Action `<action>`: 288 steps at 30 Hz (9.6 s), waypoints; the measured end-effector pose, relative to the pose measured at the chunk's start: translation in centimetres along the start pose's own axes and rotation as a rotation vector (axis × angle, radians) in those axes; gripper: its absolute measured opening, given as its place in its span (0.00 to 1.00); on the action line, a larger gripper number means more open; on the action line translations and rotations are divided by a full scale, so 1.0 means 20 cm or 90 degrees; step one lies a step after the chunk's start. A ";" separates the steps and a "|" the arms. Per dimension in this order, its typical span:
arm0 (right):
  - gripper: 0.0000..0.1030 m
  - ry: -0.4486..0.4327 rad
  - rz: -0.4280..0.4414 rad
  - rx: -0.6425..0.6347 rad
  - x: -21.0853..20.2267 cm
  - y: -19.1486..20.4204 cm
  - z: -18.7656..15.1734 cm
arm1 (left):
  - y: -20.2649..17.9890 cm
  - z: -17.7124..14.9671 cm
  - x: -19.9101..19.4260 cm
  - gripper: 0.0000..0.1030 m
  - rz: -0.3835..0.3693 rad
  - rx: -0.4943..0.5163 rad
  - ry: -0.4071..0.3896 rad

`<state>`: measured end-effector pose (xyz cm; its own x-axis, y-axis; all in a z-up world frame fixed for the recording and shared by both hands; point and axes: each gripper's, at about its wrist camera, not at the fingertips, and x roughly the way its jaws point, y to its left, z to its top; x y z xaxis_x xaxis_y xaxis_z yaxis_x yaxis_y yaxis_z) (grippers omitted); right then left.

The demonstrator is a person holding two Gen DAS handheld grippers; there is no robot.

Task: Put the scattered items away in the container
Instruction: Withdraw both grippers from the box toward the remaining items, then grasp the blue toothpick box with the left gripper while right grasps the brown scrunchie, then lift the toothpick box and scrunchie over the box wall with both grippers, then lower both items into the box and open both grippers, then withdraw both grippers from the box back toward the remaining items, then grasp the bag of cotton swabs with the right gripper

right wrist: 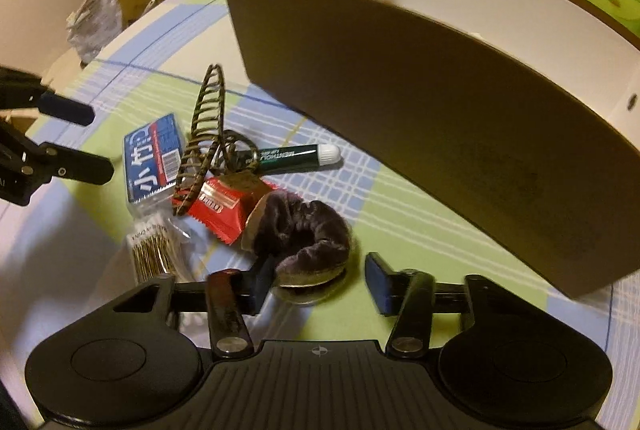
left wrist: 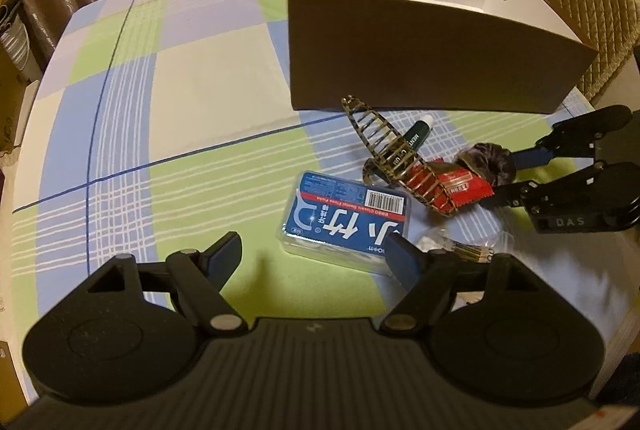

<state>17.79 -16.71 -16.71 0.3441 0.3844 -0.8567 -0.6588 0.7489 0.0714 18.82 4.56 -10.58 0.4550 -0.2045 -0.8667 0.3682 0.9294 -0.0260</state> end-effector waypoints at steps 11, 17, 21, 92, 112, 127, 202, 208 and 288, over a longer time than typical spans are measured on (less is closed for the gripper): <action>0.14 0.002 -0.020 0.043 -0.06 -0.10 -0.04 | -0.01 0.02 0.07 0.74 -0.022 0.032 0.015; 0.14 0.006 -0.040 0.097 -0.14 -0.21 -0.10 | -0.04 0.05 0.14 0.77 -0.044 0.053 0.026; 0.34 0.010 -0.047 0.127 -0.17 -0.26 -0.12 | -0.05 0.08 0.19 0.82 -0.056 0.076 0.034; 0.21 -0.024 -0.043 0.149 -0.42 -0.19 -0.11 | -0.08 0.17 -0.15 0.80 0.033 0.092 -0.043; 0.21 -0.152 -0.050 0.088 -0.72 -0.38 0.35 | -0.29 0.77 -0.22 0.80 -0.031 0.172 -0.147; 0.21 -0.103 -0.117 0.102 -0.42 -0.69 0.63 | -0.36 1.15 0.17 0.80 -0.026 0.174 -0.104; 0.79 -0.028 -0.094 0.164 -0.01 -0.98 0.73 | -0.34 1.37 0.68 0.90 0.052 0.163 -0.043; 0.79 -0.030 -0.091 0.164 -0.05 -0.94 0.71 | -0.34 1.34 0.61 0.90 0.057 0.152 -0.045; 0.78 -0.039 0.035 0.126 -0.45 -0.03 -0.15 | -0.05 -0.14 -0.16 0.84 0.078 -0.072 0.059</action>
<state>13.15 -22.25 -10.53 0.3552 0.4546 -0.8168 -0.5354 0.8152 0.2209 14.77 5.16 -9.13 0.4131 -0.0630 -0.9085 0.2188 0.9753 0.0318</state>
